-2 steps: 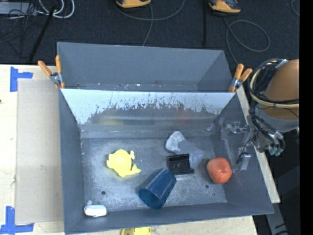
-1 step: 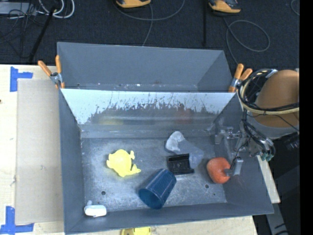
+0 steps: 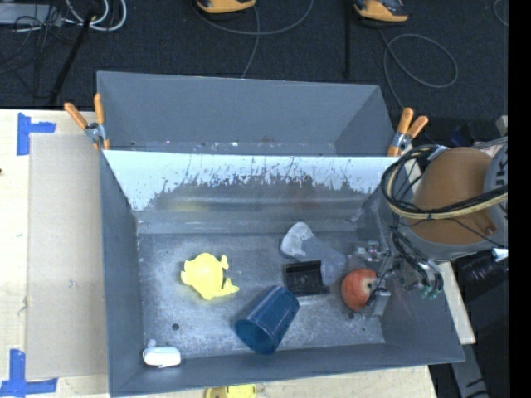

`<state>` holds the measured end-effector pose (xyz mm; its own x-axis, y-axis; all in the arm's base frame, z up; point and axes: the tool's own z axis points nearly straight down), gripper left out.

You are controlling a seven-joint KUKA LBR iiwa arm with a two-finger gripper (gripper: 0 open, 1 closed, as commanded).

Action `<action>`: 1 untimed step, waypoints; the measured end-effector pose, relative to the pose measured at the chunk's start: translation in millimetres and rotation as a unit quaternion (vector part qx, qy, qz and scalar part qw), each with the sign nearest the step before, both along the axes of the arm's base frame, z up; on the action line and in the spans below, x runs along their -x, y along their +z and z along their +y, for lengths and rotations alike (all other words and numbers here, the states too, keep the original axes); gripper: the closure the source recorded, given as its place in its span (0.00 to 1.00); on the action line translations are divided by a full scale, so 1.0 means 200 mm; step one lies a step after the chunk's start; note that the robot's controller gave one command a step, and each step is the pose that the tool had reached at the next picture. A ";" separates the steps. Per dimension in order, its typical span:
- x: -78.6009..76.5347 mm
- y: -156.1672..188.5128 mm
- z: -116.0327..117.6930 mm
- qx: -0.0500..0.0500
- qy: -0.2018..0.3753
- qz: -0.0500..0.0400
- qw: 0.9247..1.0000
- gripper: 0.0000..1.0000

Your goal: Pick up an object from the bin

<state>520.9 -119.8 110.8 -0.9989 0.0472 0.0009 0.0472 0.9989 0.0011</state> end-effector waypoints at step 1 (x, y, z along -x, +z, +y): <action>0.00 0.00 0.00 0.000 0.000 0.000 1.000 1.00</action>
Offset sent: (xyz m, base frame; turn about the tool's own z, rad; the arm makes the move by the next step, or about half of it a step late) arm 0.0176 -0.0112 0.0300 0.0225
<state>520.9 -119.8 110.8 -0.9989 0.0463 0.0009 0.0463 0.9989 0.0010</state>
